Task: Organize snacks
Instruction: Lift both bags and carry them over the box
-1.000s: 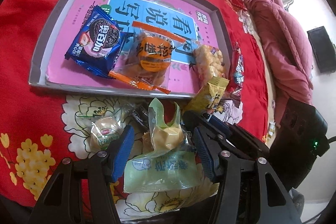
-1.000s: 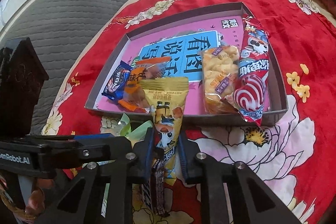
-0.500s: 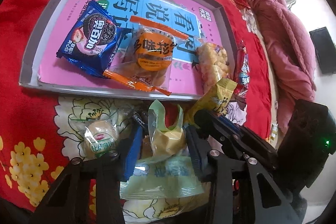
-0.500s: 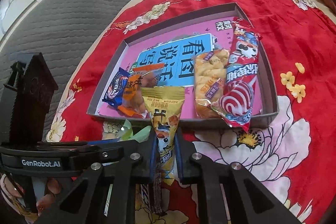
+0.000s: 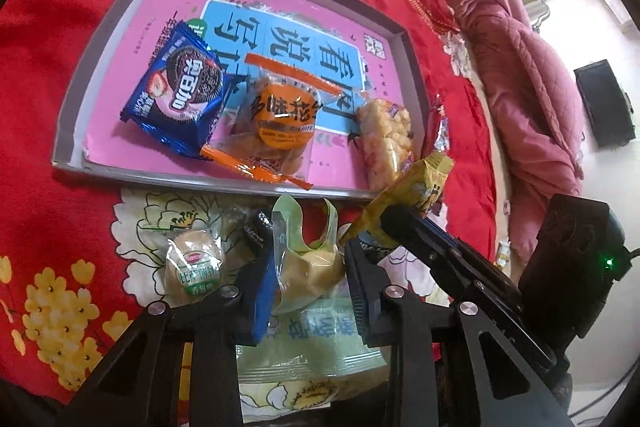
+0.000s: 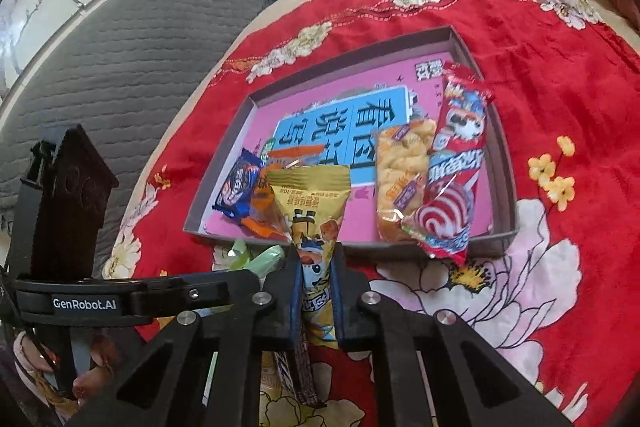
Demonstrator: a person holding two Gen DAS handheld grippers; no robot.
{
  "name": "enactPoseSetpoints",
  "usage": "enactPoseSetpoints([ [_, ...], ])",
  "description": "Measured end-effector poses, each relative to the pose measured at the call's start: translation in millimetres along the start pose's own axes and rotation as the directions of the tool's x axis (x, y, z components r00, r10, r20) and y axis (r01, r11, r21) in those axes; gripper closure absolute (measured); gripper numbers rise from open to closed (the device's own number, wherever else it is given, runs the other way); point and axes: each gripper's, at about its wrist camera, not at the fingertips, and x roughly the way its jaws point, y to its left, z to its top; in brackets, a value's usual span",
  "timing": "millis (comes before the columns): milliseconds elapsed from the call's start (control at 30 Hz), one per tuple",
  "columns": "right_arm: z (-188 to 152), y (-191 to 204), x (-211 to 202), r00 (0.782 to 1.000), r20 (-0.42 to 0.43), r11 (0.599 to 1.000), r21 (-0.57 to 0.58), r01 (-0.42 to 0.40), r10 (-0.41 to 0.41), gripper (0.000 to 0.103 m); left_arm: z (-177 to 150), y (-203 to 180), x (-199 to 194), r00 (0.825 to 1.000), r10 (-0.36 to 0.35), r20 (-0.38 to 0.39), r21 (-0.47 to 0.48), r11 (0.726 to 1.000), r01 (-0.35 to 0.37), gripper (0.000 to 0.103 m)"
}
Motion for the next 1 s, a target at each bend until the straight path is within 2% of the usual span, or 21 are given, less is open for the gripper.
enactPoseSetpoints([
  [367, 7.2, 2.2, -13.9, 0.999, 0.054, 1.0, -0.014, 0.003, -0.002, 0.091, 5.9, 5.5, -28.0, 0.998, -0.013, 0.056, -0.015, 1.0, 0.013, 0.069],
  [1000, 11.6, 0.0, -26.4, 0.994, 0.105, 1.0, -0.007, -0.01, 0.011, 0.091, 8.5, 2.0, -45.6, 0.995, -0.001, 0.102, -0.004, 1.0, 0.001, 0.069],
])
